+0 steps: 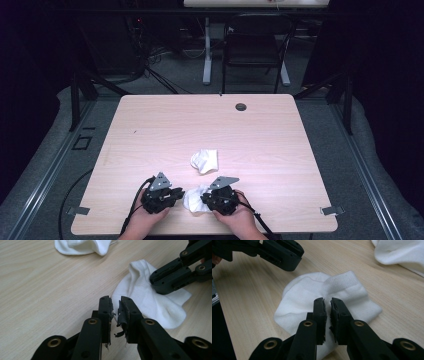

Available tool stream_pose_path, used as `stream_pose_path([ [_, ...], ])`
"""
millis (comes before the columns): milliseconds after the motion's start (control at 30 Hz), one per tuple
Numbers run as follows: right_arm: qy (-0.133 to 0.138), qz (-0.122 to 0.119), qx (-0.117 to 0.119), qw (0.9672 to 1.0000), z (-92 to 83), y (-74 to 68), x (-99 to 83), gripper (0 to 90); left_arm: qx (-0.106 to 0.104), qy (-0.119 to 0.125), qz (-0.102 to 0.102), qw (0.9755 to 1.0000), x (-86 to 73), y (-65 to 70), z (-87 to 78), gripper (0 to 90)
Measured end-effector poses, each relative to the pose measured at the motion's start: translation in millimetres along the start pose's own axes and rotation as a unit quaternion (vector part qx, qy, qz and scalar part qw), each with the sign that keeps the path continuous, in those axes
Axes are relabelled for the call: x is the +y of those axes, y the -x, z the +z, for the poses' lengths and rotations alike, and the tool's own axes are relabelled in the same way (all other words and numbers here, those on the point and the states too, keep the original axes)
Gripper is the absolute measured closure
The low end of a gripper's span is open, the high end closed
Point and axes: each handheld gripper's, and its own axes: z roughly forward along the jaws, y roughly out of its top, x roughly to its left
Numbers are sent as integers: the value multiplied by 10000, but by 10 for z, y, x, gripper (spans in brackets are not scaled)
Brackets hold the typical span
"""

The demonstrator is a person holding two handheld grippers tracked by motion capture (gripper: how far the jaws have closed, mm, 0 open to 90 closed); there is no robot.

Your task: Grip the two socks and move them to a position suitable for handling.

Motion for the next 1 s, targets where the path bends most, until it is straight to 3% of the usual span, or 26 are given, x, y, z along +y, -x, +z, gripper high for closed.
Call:
stream_pose_path([
  [500, 11, 55, -26, 10000, 14, -10, 27, 767, -94, -291, 37, 9995, -25, 62, 85, 869],
  [733, 165, -65, -70, 9998, -6, -134, 116, 718, -96, -276, -13, 9996, -40, 80, 90, 880],
  [1000, 169, 20, 34, 9998, 69, -251, 143, 711, -197, -353, -77, 9992, -58, 128, 62, 891],
])
